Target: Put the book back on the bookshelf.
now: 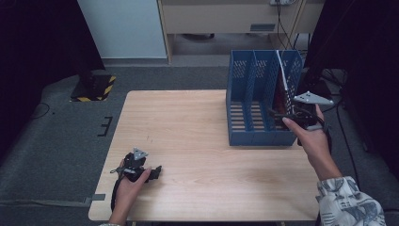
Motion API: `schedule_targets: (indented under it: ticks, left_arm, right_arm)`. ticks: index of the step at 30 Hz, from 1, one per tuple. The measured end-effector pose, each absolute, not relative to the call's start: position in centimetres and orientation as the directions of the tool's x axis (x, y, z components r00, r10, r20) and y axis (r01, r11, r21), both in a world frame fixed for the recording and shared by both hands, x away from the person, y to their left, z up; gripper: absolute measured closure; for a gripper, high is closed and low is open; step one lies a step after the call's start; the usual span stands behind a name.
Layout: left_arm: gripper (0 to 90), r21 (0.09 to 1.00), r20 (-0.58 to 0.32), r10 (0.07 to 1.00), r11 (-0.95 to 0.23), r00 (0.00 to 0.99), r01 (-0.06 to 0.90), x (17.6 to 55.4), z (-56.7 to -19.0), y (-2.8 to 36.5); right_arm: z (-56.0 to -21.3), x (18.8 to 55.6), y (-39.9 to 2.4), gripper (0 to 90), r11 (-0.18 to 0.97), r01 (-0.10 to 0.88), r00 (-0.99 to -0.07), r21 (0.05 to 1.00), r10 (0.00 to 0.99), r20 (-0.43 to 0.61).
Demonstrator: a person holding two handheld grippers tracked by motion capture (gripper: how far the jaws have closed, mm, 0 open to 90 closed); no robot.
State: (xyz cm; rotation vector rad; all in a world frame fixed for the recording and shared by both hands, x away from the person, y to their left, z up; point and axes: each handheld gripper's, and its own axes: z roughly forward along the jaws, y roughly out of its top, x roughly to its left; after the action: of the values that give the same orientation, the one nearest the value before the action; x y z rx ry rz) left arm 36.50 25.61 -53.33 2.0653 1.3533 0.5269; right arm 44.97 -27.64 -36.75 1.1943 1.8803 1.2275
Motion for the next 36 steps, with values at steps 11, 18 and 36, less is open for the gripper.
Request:
schedule_targets:
  ticks: [11, 18, 36]
  left_arm:
    - [3.0, 0.677, 0.002, 0.916, -0.296, 0.401, 0.673, 36.5, -53.3, 25.6]
    - [3.0, 0.680, 0.002, 0.916, -0.296, 0.402, 0.671, 36.4, -53.4, 25.7]
    - [2.6, 0.687, 0.003, 0.912, -0.299, 0.409, 0.662, 36.4, -53.5, 25.8]
  right_arm:
    - [-38.3, 42.9, -26.9, 3.6, 0.182, 0.374, -0.450, 0.909, 0.893, 0.006]
    - [-39.3, 42.3, -26.0, 3.7, 0.216, 0.380, -0.470, 0.899, 0.882, -0.013]
    - [-41.6, 40.4, -21.6, 4.6, 0.283, 0.382, -0.563, 0.880, 0.826, -0.021]
